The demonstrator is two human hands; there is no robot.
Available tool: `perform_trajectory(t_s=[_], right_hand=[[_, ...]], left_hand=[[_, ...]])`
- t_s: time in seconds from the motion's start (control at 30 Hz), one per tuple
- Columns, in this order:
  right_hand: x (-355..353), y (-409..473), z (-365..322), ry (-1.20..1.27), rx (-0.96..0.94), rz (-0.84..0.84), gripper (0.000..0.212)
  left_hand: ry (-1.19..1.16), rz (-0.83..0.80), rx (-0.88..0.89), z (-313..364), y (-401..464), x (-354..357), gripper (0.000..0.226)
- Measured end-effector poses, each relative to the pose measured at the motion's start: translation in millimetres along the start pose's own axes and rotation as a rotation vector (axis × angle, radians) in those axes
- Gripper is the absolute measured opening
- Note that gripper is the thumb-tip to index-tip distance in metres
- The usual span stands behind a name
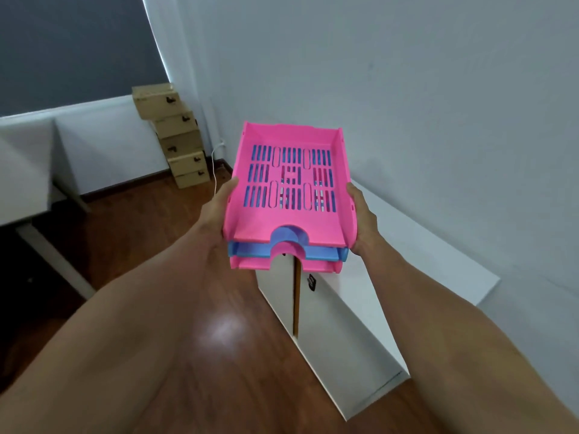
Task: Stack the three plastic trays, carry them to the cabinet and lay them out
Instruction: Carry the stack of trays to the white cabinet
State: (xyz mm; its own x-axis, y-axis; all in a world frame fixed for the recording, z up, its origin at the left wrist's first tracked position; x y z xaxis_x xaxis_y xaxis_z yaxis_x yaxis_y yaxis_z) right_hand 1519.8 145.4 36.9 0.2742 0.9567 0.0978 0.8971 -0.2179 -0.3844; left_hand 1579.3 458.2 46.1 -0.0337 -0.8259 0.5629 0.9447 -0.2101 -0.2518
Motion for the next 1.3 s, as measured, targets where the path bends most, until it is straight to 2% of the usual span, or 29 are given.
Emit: perform_trajectory(t_s=[0.17, 0.23, 0.37, 0.57, 0.67, 0.77, 0.8, 0.87, 0.97, 1.0, 1.07, 1.13, 1.23, 1.3], right_hand=[[4.6, 35.1, -13.5, -0.009, -0.002, 0.023, 0.072], [5.5, 47.8, -16.1, -0.008, -0.007, 0.044, 0.069], [10.1, 73.3, -18.4, 0.023, -0.013, 0.083, 0.067], [19.9, 118.6, -22.9, 0.129, -0.03, 0.19, 0.062], [24.1, 145.3, -25.4, 0.19, -0.028, 0.303, 0.05], [36.4, 166.7, -24.8, 0.26, -0.02, 0.418, 0.045], [41.4, 173.1, -24.4, 0.294, -0.021, 0.457, 0.043], [55.9, 183.6, -23.6, 0.34, -0.026, 0.514, 0.05], [76.5, 199.5, -16.0, 0.357, -0.005, 0.575, 0.087], [84.1, 202.1, -14.8, 0.366, -0.01, 0.594, 0.084], [97.2, 200.9, -14.1, 0.364, -0.02, 0.651, 0.059], [104.7, 199.8, -9.9, 0.377, -0.011, 0.715, 0.044], [117.1, 201.5, -6.2, 0.385, -0.003, 0.77, 0.042], [119.9, 204.5, -1.6, 0.391, 0.01, 0.799, 0.047]], left_hand=[[0.076, 0.1, -0.002, 10.1, 41.2, -12.8, 0.083], [0.079, 0.092, -0.013, 10.9, 57.3, -12.6, 0.085], [0.08, 0.001, -0.07, 11.0, 91.2, -0.7, 0.086], [0.057, -0.159, -0.165, 17.4, 182.3, 8.4, 0.071], [0.14, -0.245, -0.245, 23.7, 242.7, 13.7, 0.081], [0.26, -0.09, -0.231, 41.4, 300.5, -3.0, 0.098], [0.288, -0.105, -0.241, 46.2, 316.6, -2.3, 0.101], [0.3, -0.187, -0.289, 50.2, 343.3, 3.1, 0.101], [0.332, -0.255, -0.401, 50.5, 383.8, -3.9, 0.099], [0.345, -0.308, -0.448, 47.4, 396.3, -4.5, 0.093], [0.365, -0.414, -0.506, 40.2, 420.2, -7.5, 0.082], [0.4, -0.458, -0.548, 36.5, 435.7, -11.0, 0.079], [0.416, -0.538, -0.568, 36.4, 444.0, -4.9, 0.079], [0.408, -0.56, -0.576, 34.4, 450.3, -3.1, 0.079]])
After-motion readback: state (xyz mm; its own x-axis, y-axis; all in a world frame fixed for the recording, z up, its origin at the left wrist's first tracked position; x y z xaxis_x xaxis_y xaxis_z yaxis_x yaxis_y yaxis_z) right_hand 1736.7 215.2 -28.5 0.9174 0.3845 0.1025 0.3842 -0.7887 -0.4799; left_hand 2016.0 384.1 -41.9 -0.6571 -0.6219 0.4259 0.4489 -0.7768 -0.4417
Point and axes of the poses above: each hand's wrist, its own y-axis towards the middle knuckle, its own x-axis out of the palm, z = x × y, the point moved 10 cm from there along y, towards the middle knuckle, and after that the axes turned 10 degrees about -y, right-handed, at the moved point
